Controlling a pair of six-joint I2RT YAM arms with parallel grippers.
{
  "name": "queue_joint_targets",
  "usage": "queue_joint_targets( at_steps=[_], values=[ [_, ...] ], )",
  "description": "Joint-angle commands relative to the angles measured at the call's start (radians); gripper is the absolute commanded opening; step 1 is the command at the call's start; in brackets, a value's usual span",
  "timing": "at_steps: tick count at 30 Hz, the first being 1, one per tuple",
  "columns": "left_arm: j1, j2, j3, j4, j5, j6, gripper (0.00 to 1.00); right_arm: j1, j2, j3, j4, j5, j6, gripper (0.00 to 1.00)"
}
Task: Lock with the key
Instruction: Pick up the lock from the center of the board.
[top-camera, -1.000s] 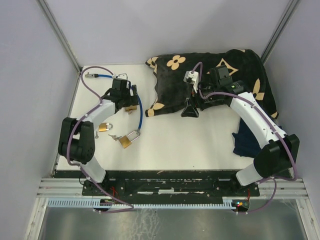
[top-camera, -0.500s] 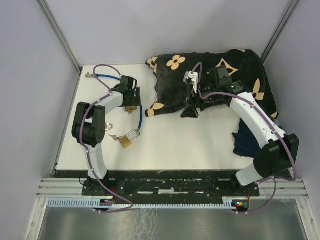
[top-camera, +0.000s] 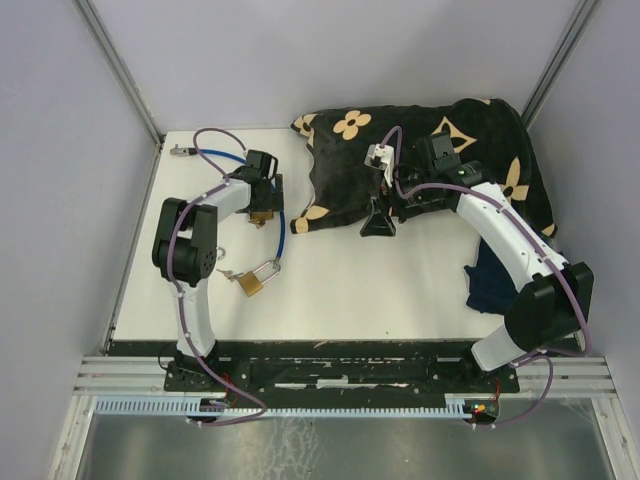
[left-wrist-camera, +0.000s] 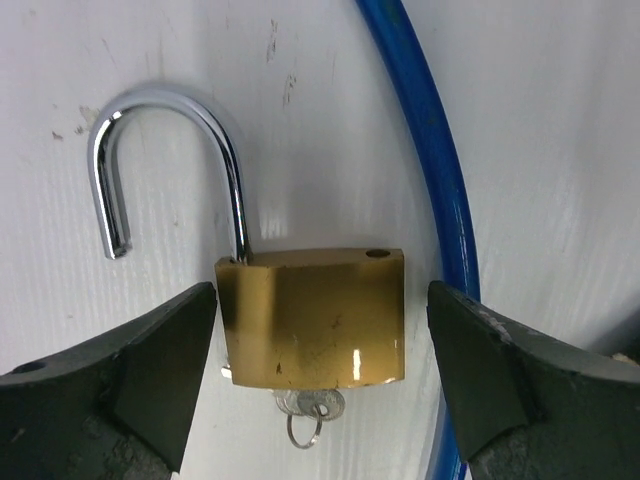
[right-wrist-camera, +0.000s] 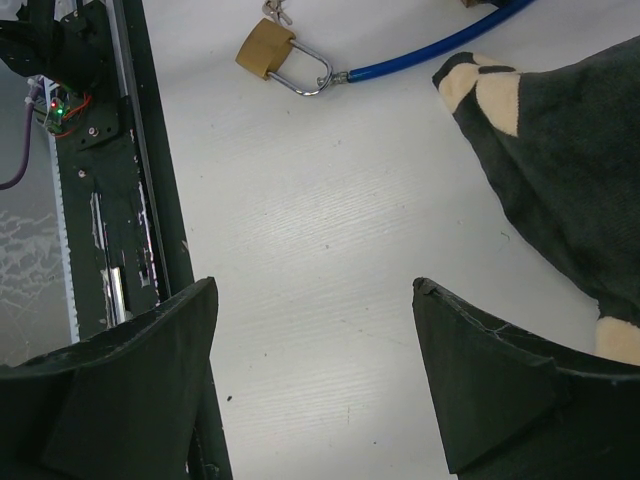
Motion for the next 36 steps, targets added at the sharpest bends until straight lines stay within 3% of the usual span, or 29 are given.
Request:
queue_joint_targets(
  at_steps=[1, 3, 11, 16, 25, 36],
  values=[
    [-0.003, 0.018, 0.042, -0.008, -0.049, 0.010, 0.91, -0.004, 0.007, 0.000, 0.007, -0.034, -0.010, 0.86],
    [-0.004, 0.023, 0.039, -0.008, -0.050, 0.007, 0.90, -0.004, 0.007, 0.000, 0.007, -0.034, -0.011, 0.86],
    [-0.002, 0.025, 0.024, -0.014, 0.000, -0.005, 0.67, -0.004, 0.015, -0.001, 0.006, -0.035, -0.011, 0.86],
    [0.011, 0.009, 0.008, -0.014, 0.021, -0.005, 0.64, -0.004, 0.024, 0.000, 0.006, -0.045, -0.007, 0.86],
    [0.023, -0.131, -0.065, 0.060, 0.085, -0.017, 0.44, -0.003, 0.055, -0.017, 0.051, -0.110, 0.062, 0.86],
    [0.024, -0.297, -0.209, 0.136, 0.185, -0.080, 0.36, -0.001, 0.076, -0.195, 0.484, -0.169, 0.431, 0.86]
  ],
)
